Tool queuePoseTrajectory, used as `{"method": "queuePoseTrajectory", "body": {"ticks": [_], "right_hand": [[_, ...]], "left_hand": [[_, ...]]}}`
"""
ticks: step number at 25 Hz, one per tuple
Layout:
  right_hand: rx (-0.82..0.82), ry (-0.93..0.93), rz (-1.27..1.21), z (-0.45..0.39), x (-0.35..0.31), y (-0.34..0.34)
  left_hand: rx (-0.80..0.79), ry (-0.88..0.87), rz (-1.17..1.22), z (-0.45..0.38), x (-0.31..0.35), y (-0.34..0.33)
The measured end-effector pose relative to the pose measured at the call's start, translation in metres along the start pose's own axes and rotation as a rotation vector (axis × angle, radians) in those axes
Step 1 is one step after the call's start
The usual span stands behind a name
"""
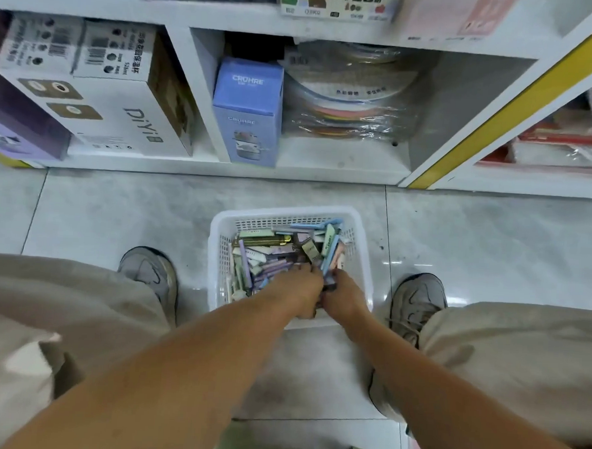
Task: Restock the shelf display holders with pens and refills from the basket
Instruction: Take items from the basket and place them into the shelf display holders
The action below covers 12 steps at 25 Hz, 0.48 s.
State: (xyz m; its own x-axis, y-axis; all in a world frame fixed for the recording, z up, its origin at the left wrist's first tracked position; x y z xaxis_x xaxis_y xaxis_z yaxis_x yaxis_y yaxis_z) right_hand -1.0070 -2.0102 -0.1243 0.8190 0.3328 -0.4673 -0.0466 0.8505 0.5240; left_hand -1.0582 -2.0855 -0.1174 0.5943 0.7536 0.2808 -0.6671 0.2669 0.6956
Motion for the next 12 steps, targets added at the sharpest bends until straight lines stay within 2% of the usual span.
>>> {"method": "queuePoseTrajectory", "body": {"ticks": [4,7,10,12], "right_hand": [[-0.092,0.090,-0.278,0.003,-0.014,-0.022],[-0.123,0.177,-0.270,0.002,-0.038,-0.035],[-0.040,0.232,-0.262,0.000,-0.045,-0.027],[0.071,0.127,-0.295,-0.005,-0.029,-0.011]], "left_hand": [[0.171,0.086,0.026,-0.010,-0.015,0.006],[0.191,0.142,0.094,-0.009,-0.037,0.004],[0.152,0.131,0.150,-0.002,-0.054,-0.007],[0.136,0.129,0.177,0.002,-0.064,-0.007]]}}
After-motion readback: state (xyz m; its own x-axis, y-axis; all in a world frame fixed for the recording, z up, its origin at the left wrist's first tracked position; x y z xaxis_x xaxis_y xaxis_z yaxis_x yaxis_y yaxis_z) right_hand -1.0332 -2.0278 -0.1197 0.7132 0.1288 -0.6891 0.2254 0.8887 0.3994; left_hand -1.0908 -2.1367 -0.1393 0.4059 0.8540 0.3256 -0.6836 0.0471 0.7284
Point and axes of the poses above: each hand's wrist, its own z-axis away from the middle knuckle, its own y-axis out of the back of the hand, x = y × z, the point moved 10 cm from there along -z, towards the middle knuckle, and after that the axes turned 3 degrees about x, right-handed, at the moved point
